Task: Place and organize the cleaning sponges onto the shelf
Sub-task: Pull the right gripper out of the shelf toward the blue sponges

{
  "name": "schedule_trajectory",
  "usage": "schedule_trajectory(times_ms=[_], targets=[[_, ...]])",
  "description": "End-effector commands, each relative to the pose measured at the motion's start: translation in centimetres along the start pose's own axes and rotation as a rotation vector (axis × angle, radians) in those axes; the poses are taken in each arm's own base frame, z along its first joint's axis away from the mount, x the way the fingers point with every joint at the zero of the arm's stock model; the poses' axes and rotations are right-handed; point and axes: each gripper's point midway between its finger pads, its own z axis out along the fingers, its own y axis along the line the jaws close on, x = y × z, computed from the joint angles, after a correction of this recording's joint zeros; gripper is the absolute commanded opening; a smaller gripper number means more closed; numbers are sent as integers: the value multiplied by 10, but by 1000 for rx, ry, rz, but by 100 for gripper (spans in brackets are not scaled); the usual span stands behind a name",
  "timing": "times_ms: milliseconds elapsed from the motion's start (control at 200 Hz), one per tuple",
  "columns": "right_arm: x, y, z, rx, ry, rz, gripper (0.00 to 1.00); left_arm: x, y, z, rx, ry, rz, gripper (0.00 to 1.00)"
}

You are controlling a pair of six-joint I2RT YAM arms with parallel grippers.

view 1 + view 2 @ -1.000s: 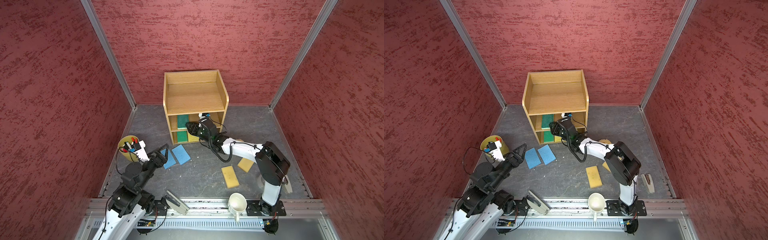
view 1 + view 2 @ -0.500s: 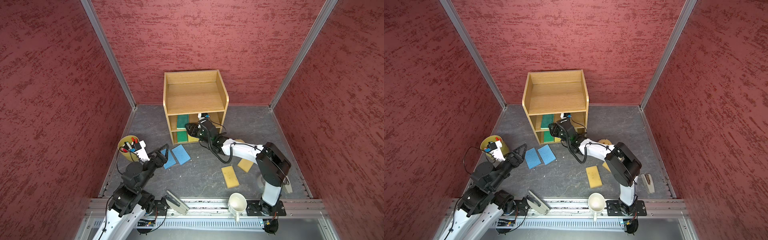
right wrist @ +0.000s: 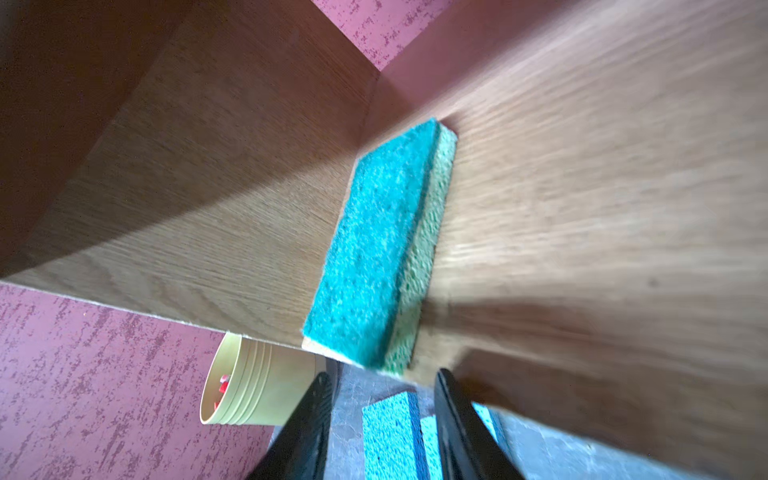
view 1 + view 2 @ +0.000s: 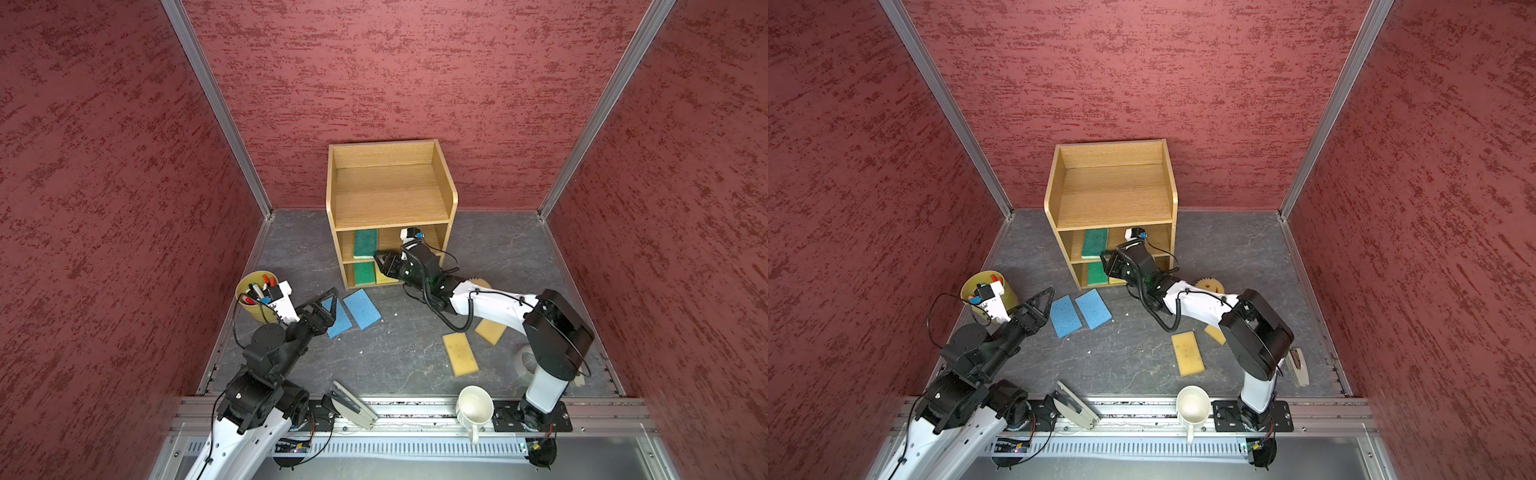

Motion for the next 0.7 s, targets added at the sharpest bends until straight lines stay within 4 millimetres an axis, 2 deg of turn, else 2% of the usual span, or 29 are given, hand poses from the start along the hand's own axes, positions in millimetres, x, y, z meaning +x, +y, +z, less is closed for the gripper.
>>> schedule_trajectory(times_ms=[0, 150, 210, 296, 371, 466, 696], targets=[[16, -6, -17, 36, 63, -39, 43, -4, -3, -3, 2, -12, 22, 81], [49, 5, -45, 25, 155, -229, 42, -12, 1, -12, -32, -42, 47, 81], [70, 10, -52, 12, 211, -339, 42, -14, 5, -15, -53, -51, 48, 81], [105, 4, -56, 16, 295, -468, 43, -14, 13, -19, -87, -57, 46, 81], [132, -9, -53, 15, 364, -510, 46, -14, 18, -24, -109, -64, 41, 81], [151, -25, -44, 15, 399, -521, 50, -13, 28, -30, -146, -77, 25, 82], [165, -54, -17, 75, 386, -535, 55, -8, 37, -34, -170, -75, 12, 82]])
